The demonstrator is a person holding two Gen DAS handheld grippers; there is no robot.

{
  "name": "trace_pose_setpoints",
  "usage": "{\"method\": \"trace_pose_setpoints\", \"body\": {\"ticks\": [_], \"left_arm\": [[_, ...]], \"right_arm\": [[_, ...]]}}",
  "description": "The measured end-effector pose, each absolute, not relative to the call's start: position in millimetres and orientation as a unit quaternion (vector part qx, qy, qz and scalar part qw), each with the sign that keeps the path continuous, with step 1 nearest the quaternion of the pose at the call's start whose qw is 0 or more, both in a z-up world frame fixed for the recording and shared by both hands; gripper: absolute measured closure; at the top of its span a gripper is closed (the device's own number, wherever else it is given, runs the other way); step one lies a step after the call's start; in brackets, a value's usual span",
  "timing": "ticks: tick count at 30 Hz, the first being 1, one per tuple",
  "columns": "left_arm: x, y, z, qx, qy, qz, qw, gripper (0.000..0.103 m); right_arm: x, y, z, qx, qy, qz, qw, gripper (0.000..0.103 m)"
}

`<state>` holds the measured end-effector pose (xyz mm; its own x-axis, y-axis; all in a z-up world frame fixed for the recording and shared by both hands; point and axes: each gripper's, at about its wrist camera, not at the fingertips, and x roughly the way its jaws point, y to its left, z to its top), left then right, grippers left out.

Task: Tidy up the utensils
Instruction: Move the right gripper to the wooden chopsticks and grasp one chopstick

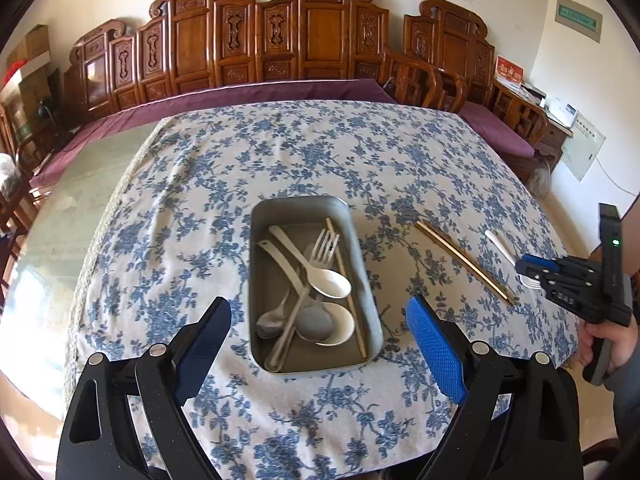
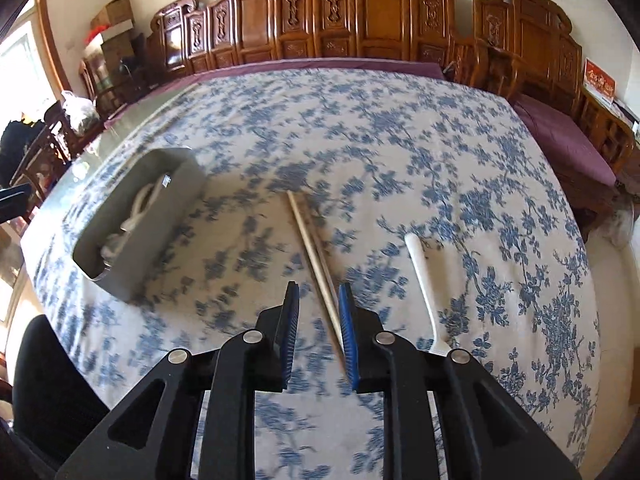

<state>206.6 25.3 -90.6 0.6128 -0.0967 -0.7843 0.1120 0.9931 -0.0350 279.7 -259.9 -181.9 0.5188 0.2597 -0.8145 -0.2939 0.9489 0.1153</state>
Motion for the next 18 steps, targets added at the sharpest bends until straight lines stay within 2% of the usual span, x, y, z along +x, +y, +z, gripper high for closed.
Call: {"method": "trace_pose_setpoints", "body": {"ticks": [9, 18], "left_arm": [[211.5, 2.2, -103.3, 0.014, 0.446, -0.066, 0.892, 0.017], [216.2, -13.1, -113.8, 0.025, 0.457, -0.076, 0.886, 0.017]], "right_arm": [[310.6, -256.6, -219.4, -0.037, 0.498, 0.167, 0.850, 0.081], [332.2, -249.5, -234.4, -0.058, 0.514, 0.183, 0.836, 0.081]]}}
